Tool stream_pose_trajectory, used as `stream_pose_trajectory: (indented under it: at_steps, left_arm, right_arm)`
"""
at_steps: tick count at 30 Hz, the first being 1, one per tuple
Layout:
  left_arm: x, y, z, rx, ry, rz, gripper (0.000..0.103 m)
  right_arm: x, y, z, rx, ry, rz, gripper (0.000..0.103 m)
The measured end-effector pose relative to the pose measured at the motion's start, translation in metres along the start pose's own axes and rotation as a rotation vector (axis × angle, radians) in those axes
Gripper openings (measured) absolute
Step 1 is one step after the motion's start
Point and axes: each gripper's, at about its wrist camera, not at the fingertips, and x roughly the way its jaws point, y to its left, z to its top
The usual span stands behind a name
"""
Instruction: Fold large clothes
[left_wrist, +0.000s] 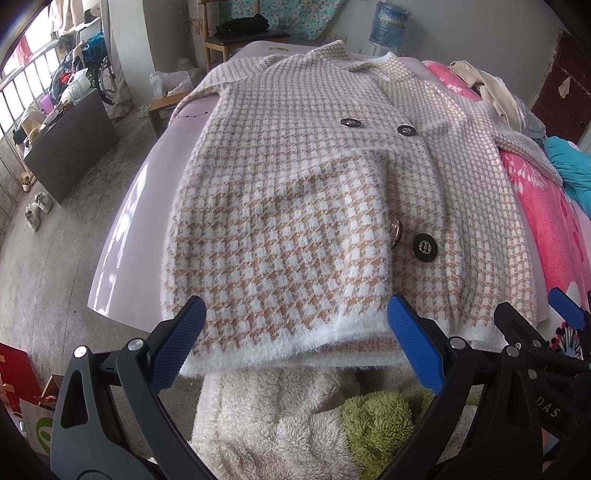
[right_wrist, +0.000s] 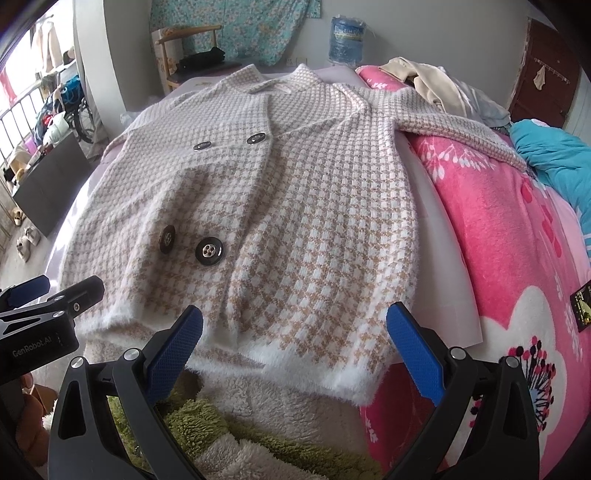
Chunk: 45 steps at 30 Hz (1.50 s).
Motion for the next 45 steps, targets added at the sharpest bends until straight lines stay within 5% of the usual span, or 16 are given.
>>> stream_pose_trajectory:
  at_steps: [11, 17, 20, 24, 31, 34, 40, 45]
  left_arm:
    - [0.014, 0.009, 0.006, 0.013, -0.007, 0.005, 0.095]
    - [0.016, 0.046, 0.012, 0.011, -0.077, -0.004, 0.095]
    - [0.018, 0.075, 0.009, 0.008, -0.126, -0.071, 0.095]
    - [0.027, 0.098, 0.01, -0.023, -0.106, -0.064, 0.095]
    - [0.056, 0.117, 0.01, -0.076, -0.057, -0.043, 0.095]
    - [0.06, 0.116, 0.01, -0.065, -0.047, -0.033, 0.095]
    - [0.064, 0.113, 0.015, -0.068, -0.051, -0.027, 0.062]
    - [0.066, 0.107, 0.019, -0.049, -0.056, -0.042, 0.029]
  right_arm:
    - [0.017, -0.004, 0.008, 0.003, 0.034, 0.033, 0.097]
    - [0.024, -0.038, 0.009, 0.025, 0.047, 0.033, 0.097]
    - [0.035, -0.063, 0.005, 0.075, 0.098, 0.063, 0.097]
    - [0.051, -0.087, 0.003, 0.145, 0.142, 0.094, 0.097]
    - [0.07, -0.096, 0.007, 0.196, 0.155, 0.155, 0.086]
    - [0.067, -0.093, 0.007, 0.189, 0.168, 0.176, 0.073]
    - [0.073, -0.092, 0.007, 0.179, 0.167, 0.154, 0.051]
    - [0.081, -0.086, 0.014, 0.138, 0.139, 0.136, 0.021]
